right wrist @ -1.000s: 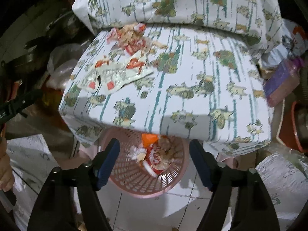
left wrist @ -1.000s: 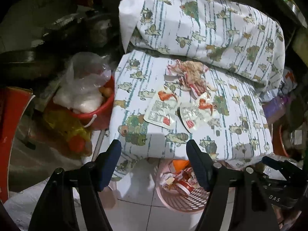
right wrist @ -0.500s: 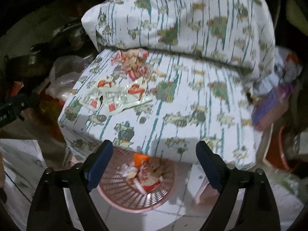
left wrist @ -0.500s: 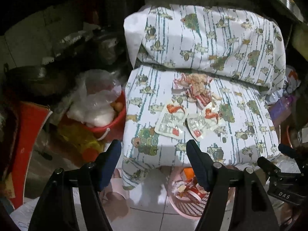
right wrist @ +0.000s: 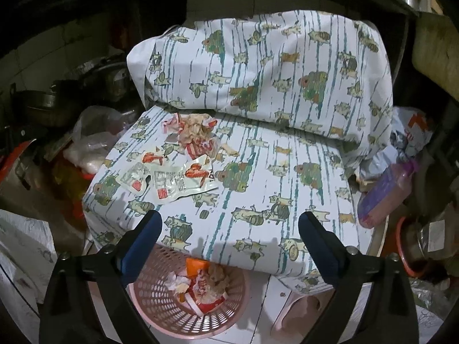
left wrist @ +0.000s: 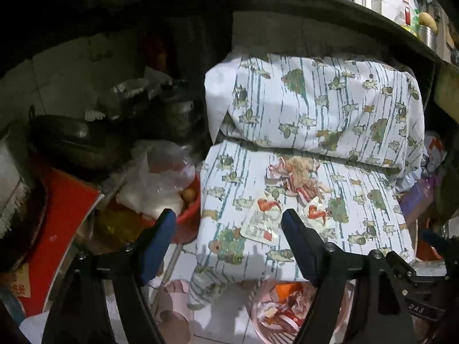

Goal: Collect trash
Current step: 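Move both open tools back up over the stool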

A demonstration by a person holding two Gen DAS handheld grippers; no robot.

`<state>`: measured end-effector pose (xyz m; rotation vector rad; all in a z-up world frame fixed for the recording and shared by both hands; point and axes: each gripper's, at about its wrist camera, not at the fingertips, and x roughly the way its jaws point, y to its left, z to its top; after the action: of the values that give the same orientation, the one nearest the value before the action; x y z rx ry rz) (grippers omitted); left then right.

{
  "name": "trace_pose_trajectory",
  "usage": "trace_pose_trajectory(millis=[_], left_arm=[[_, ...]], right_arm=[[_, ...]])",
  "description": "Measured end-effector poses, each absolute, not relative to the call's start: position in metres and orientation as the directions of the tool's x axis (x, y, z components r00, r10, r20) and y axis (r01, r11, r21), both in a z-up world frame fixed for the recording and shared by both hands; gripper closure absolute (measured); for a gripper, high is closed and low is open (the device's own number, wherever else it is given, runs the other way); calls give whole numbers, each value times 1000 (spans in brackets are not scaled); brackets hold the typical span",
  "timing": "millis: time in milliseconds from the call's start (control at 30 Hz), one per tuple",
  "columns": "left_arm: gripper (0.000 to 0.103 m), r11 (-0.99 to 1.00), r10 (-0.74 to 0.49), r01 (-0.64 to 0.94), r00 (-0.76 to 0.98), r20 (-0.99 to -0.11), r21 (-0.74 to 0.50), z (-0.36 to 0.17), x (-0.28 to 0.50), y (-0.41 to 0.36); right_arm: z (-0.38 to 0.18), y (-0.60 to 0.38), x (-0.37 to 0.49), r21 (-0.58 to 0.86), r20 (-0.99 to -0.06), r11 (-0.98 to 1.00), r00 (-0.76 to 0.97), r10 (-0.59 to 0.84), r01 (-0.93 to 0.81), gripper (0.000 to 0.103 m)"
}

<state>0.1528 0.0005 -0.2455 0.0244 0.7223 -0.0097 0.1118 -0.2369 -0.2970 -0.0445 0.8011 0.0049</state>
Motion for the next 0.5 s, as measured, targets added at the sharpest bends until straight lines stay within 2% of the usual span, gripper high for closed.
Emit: trace_pose_trajectory(millis=[133, 200, 500], left_arm=[[24, 999, -5, 31, 761, -648, 28, -239, 153, 2], [18, 999, -8, 31, 769, -640, 25, -236, 152, 3], [17, 999, -3, 30, 783, -622, 33, -229, 151, 1]], right_arm=[[-294, -237, 110, -41, -705, 999, 709, -19, -14, 7], [-291, -235, 107, -34, -697, 999, 717, -3, -28, 7], [-279, -232, 103, -21, -657, 998, 754, 26, -52, 3]])
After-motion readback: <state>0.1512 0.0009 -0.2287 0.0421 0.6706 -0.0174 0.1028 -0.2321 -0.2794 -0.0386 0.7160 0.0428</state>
